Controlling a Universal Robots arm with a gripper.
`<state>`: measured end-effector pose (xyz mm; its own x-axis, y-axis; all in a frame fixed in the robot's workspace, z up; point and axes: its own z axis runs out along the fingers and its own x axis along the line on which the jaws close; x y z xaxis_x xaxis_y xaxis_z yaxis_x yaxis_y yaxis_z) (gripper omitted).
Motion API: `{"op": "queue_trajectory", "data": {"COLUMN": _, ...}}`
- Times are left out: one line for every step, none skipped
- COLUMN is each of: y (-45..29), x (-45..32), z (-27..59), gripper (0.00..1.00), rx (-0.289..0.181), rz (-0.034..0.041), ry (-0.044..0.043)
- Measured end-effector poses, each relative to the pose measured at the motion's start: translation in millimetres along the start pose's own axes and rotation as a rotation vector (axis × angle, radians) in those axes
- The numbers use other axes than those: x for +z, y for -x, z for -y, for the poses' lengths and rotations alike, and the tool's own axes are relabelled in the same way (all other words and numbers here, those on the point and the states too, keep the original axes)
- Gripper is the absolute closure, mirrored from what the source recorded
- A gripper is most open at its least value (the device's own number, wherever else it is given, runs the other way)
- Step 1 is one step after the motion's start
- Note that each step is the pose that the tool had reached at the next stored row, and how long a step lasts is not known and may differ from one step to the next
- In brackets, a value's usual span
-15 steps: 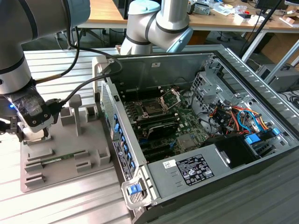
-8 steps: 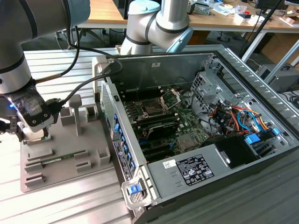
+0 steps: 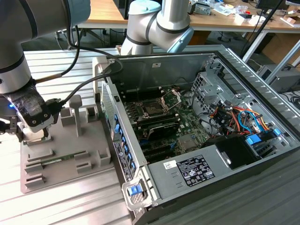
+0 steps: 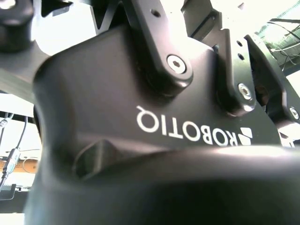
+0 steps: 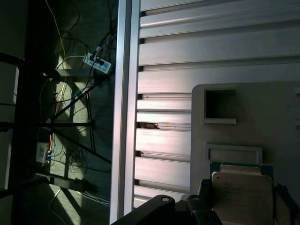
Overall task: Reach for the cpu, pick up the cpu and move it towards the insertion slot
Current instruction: 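Pick up the cpu and move it towards the insertion slot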
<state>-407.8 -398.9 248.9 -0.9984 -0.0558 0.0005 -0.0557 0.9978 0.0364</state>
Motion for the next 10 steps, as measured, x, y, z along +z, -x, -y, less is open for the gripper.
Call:
{"op": "queue_trajectory", "data": {"y": 0.0, "x": -0.1, "z": 0.0, "gripper": 0.45, "rx": 0.000, "rz": 0.0000, "ry": 0.0000}}
{"op": "queue_trajectory", "data": {"y": 0.0, "x": -0.2, "z": 0.0, "gripper": 0.45, "rx": 0.000, "rz": 0.0000, "ry": 0.0000}}
{"op": "queue_trajectory", "data": {"y": 0.0, "x": -0.6, "z": 0.0, "gripper": 0.45, "rx": 0.000, "rz": 0.0000, "ry": 0.0000}}
{"op": "queue_trajectory", "data": {"y": 0.0, "x": -1.1, "z": -0.1, "gripper": 0.45, "rx": 0.000, "rz": 0.0000, "ry": 0.0000}}
{"op": "queue_trajectory", "data": {"y": 0.0, "x": -1.3, "z": -0.1, "gripper": 0.45, "rx": 0.000, "rz": 0.0000, "ry": 0.0000}}
{"op": "queue_trajectory", "data": {"y": 0.0, "x": -1.4, "z": -0.1, "gripper": 0.45, "rx": 0.000, "rz": 0.0000, "ry": 0.0001}}
{"op": "queue_trajectory", "data": {"y": 0.0, "x": -1.6, "z": -0.1, "gripper": 0.45, "rx": 0.000, "rz": 0.0000, "ry": 0.0000}}
{"op": "queue_trajectory", "data": {"y": 0.0, "x": -1.7, "z": -0.1, "gripper": 0.45, "rx": 0.000, "rz": 0.0001, "ry": 0.0001}}
{"op": "queue_trajectory", "data": {"y": 0.0, "x": -2.9, "z": -0.1, "gripper": 0.45, "rx": 0.000, "rz": 0.0000, "ry": 0.0001}}
{"op": "queue_trajectory", "data": {"y": 0.0, "x": -4.0, "z": -0.2, "gripper": 0.45, "rx": 0.000, "rz": 0.0000, "ry": 0.0000}}
